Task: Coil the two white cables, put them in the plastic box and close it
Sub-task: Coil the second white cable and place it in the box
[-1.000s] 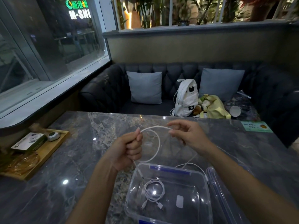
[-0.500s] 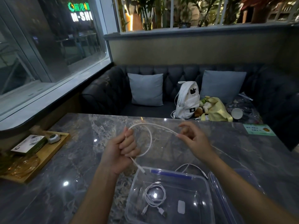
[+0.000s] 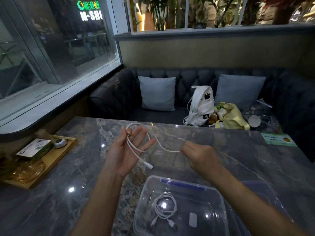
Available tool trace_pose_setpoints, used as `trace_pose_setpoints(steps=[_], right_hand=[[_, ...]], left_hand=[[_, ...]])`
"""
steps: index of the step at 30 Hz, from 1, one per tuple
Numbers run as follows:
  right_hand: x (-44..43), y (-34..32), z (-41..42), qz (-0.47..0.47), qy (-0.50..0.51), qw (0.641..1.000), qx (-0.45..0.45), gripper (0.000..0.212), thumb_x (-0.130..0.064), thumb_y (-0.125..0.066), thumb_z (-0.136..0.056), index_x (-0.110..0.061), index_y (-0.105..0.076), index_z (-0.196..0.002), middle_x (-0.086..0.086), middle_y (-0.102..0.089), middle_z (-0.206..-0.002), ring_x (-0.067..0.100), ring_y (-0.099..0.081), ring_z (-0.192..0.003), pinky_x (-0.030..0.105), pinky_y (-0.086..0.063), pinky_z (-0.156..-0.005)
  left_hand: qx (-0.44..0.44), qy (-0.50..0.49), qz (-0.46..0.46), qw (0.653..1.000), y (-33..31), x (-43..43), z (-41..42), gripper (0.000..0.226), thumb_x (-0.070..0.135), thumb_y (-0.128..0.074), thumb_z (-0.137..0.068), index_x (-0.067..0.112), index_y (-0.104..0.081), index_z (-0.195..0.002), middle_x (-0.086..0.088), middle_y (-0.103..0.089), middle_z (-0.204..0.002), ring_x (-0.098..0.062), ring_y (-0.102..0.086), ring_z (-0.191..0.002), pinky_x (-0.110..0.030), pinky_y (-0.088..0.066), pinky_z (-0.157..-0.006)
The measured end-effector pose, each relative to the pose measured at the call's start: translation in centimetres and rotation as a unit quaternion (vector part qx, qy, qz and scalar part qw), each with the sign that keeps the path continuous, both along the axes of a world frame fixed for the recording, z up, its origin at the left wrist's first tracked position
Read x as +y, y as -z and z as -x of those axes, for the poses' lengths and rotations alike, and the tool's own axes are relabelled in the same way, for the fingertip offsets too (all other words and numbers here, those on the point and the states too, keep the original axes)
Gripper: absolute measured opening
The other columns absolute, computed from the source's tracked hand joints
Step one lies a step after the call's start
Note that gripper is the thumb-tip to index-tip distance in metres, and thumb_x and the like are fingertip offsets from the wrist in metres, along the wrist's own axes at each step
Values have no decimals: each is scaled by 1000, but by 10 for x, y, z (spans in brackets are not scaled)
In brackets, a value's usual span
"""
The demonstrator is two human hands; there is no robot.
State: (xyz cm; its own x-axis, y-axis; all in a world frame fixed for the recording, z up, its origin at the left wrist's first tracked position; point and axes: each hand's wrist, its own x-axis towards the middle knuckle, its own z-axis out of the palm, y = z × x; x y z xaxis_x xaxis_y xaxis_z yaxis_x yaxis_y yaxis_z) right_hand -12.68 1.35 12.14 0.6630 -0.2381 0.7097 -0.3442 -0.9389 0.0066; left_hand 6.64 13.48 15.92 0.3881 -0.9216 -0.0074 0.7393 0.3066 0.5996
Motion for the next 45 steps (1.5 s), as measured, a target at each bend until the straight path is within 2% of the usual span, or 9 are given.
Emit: trace_pose_setpoints(steps=[5,12,20,24,28,31,37,41,45], right_hand=[[3,-10,-4,7,-60,997,50,17,1,-76,-63,-9,-62,-60,4,-60,-56,20,-54,-45,27,-43,-36],[17,-34,-6,-20,-170,980,105,12,-14,-66,-78,-11,-61,-68,2,-62,-63,20,-54,-47,21,-36,-38],[27,-58,-16,-41,-179,981,65,28,-26,-51,-85,-5,-62,-71,8,-65,-65,21,-59,-50,29,-48,-40],[24,-63,-14,-90,-146,985,3,23,-26,-70,-76,-6,-62,-69,5,-64,-61,18,-58,-50,25,-45,-44],[7,-63,-6,-159,-120,980,-8,26,-27,-74,-72,-4,-61,-72,8,-64,-62,21,-57,-51,31,-48,-48],[4,-60,-3,-184,-123,975,-17,25,-29,-71,-75,-6,-61,-72,7,-65,-65,20,-58,-55,33,-50,-51],[1,-60,2,-214,-135,967,-37,26,-30,-69,-74,-5,-62,-70,4,-62,-63,2,-46,-57,21,-42,-55],[-1,-61,2,-282,-153,945,-65,16,-22,-71,-73,-8,-65,-71,-21,-52,-64,-9,-47,-59,6,-36,-60],[-10,-61,5,-400,-137,899,-116,13,-10,-66,-80,-23,-66,-78,-16,-59,-61,-3,-54,-58,8,-40,-55]], left_hand=[[-67,-3,-20,998,0,-7,5,48,35,-35,-96,17,-62,-60,-6,-75,-96,-24,-70,-96,-48,-58,-74],[-174,17,-100,980,7,-17,22,34,33,-37,-96,15,-52,-71,-12,-73,-103,-31,-69,-95,-44,-59,-71],[-307,84,-110,942,3,-20,51,31,33,-44,-93,8,-55,-79,-8,-61,-65,-12,-61,-54,-23,-51,-46],[-330,104,-93,934,0,-21,58,37,34,-38,-97,19,-65,-76,-1,-61,-56,-11,-52,-40,-19,-40,-36],[-350,111,-85,926,-2,-20,58,36,40,-41,-90,20,-59,-66,-4,-52,-45,-7,-30,-31,-23,-18,-40],[-365,125,-109,916,-5,-20,60,33,41,-44,-87,17,-53,-66,-1,-41,-40,-8,-28,-33,-22,-17,-40],[-292,202,-121,927,-8,-15,59,32,38,-43,-87,13,-49,-68,4,-32,-36,-5,-21,-32,-13,-19,-35],[-218,235,-66,945,-5,-11,58,29,35,-47,-90,16,-50,-68,8,-28,-40,-2,-19,-33,-11,-16,-34],[-110,212,-12,971,-9,-8,53,25,34,-61,-80,13,-55,-67,10,-31,-37,-2,-20,-29,-11,-20,-30]])
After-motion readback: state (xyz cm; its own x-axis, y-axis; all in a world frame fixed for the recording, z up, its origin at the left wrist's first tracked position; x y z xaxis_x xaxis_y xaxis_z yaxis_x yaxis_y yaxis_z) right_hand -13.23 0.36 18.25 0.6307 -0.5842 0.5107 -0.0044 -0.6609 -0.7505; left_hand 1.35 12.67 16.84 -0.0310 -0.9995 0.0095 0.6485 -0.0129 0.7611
